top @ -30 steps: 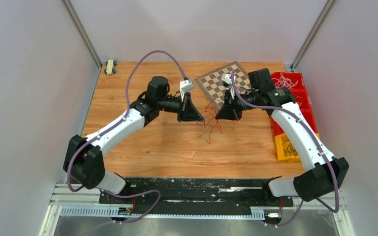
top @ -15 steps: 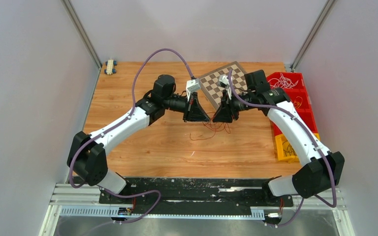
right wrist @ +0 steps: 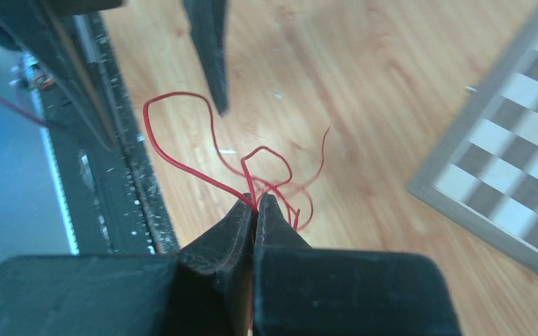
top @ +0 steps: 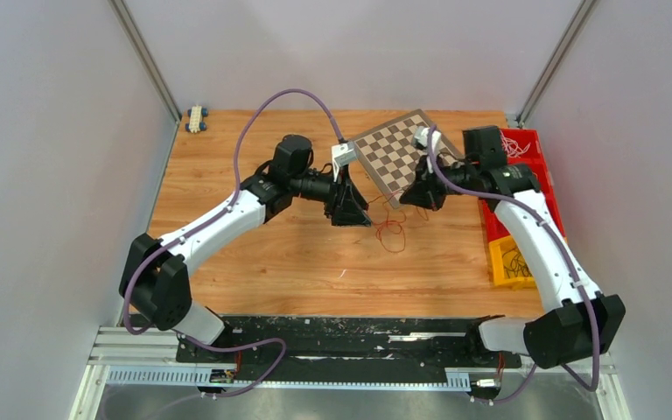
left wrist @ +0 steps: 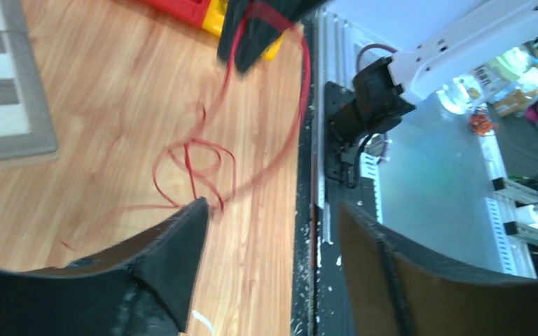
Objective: Untangle the cables
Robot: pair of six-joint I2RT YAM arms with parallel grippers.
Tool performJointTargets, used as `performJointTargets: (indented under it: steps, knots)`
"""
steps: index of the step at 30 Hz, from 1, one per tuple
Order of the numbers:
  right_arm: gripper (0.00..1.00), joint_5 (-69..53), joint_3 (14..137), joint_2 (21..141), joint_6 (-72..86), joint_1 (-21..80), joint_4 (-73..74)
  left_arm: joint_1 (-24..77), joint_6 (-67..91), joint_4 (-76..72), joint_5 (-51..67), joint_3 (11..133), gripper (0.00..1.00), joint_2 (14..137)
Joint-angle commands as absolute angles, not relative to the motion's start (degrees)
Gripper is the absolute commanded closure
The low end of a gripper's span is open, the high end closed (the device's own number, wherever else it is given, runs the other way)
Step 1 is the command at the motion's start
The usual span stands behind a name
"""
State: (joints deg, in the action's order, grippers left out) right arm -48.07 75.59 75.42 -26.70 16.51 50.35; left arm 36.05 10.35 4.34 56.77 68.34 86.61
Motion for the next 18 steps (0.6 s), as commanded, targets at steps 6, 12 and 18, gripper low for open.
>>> performJointTargets:
  steps: [6,12,18]
  knots:
    - [1.00,-51.57,83.60,72.37,-30.67,-5.12,55.14,30.44,5.02,12.32,50.37,66.21,0.04,79.27]
    - [1.00,-54.93,95.93,77.01,-34.62,-18.58,62.19,30.10,2.85,16.33,46.93,66.36,0.00,78.76]
    - [1.00,-54.31,108.26,84.61,-44.99,-28.38,73.78,30.11,3.68,17.44,46.87,66.93,0.00,79.64]
